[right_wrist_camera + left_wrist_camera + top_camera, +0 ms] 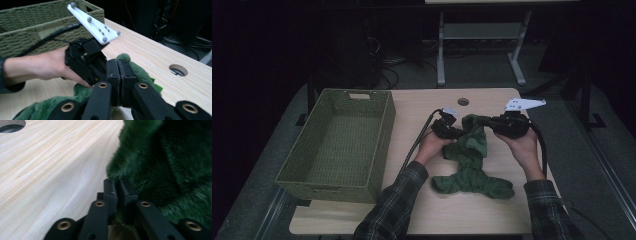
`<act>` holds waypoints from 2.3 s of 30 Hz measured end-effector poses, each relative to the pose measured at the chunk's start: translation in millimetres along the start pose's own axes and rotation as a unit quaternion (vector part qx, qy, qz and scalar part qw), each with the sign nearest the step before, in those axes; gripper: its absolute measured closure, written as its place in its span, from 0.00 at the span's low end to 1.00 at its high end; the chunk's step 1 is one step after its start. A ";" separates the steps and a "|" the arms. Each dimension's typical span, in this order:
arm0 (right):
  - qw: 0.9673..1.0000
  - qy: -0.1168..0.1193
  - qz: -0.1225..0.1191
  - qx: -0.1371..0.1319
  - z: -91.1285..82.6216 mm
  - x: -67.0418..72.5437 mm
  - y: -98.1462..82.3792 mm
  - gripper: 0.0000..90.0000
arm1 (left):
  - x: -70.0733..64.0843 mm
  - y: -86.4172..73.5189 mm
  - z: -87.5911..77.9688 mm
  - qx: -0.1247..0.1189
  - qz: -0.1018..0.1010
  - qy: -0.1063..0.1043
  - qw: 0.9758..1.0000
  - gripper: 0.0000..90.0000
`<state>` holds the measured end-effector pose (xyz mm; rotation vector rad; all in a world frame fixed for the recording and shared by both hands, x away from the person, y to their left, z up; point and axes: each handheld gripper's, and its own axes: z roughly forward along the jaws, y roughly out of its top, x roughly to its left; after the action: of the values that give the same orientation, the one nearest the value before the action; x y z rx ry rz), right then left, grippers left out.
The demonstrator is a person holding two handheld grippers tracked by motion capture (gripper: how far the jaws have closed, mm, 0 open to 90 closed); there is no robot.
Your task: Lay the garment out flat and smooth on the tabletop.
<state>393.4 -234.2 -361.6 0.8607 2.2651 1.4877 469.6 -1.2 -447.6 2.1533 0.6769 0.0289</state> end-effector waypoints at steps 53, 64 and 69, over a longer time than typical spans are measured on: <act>0.978 -0.126 0.118 0.115 -8.4 -30.8 -59.6 0.51 | -11.3 -38.2 -84.8 0.001 0.034 0.100 0.994 0.42; 0.984 -0.105 0.102 0.100 -25.5 4.4 -59.9 0.48 | -45.7 -82.0 -104.1 0.016 0.042 0.090 0.995 0.23; 0.985 -0.093 0.102 0.100 -27.4 16.5 -68.7 0.48 | -62.7 -98.9 -114.1 0.014 0.053 0.087 0.995 0.16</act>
<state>343.8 -263.4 -411.0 1.2698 2.2678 1.2100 342.2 100.5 -435.7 2.2301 0.6645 0.2676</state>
